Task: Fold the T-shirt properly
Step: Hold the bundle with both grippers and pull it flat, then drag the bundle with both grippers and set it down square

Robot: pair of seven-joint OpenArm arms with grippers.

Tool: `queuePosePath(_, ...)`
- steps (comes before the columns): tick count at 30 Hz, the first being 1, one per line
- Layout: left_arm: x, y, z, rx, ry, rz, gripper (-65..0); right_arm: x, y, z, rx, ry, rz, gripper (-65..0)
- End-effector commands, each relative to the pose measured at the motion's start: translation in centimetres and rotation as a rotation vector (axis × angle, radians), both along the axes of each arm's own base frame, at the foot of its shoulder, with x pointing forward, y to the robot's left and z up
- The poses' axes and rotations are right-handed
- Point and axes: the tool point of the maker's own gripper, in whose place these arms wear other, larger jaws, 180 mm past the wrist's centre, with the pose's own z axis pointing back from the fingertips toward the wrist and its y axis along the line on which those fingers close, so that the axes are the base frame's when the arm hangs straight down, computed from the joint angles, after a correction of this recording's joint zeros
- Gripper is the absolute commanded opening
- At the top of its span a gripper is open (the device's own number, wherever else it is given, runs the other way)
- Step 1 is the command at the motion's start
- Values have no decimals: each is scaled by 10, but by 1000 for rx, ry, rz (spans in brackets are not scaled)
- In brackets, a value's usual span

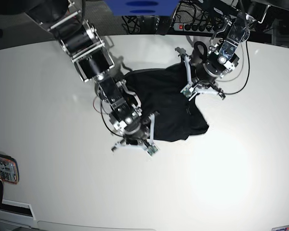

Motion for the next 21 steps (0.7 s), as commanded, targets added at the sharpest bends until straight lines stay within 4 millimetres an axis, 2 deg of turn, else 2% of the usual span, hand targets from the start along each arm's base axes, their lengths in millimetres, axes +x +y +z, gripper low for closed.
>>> queuePosePath(1, 15, 4, 9, 8, -44, 6, -650, 20, 19, 33, 58, -83, 23, -650)
queuePosePath(5, 25, 5, 16, 11, -70, 5, -650, 10, 21, 30, 68, -77, 26, -650)
queuePosePath(7, 27, 12, 17, 29, -73, 3, -650, 5, 22, 29, 75, -75, 27, -650)
queuePosePath(12, 36, 19, 22, 47, -94, 3, -650, -12, -11, 10, 17, -51, 14, -650)
queuePosePath(16, 46, 43, 21, 69, -97, 73, -650, -13, -31, 6, -20, -56, 8, -650)
queuePosePath(19, 60, 54, 21, 85, -107, 97, -650, -10, -37, 17, -28, -84, 8, -650)
queuePosePath(21, 66, 59, 19, 94, -105, 108, -650, -20, -42, 13, -41, -61, 2, -650)
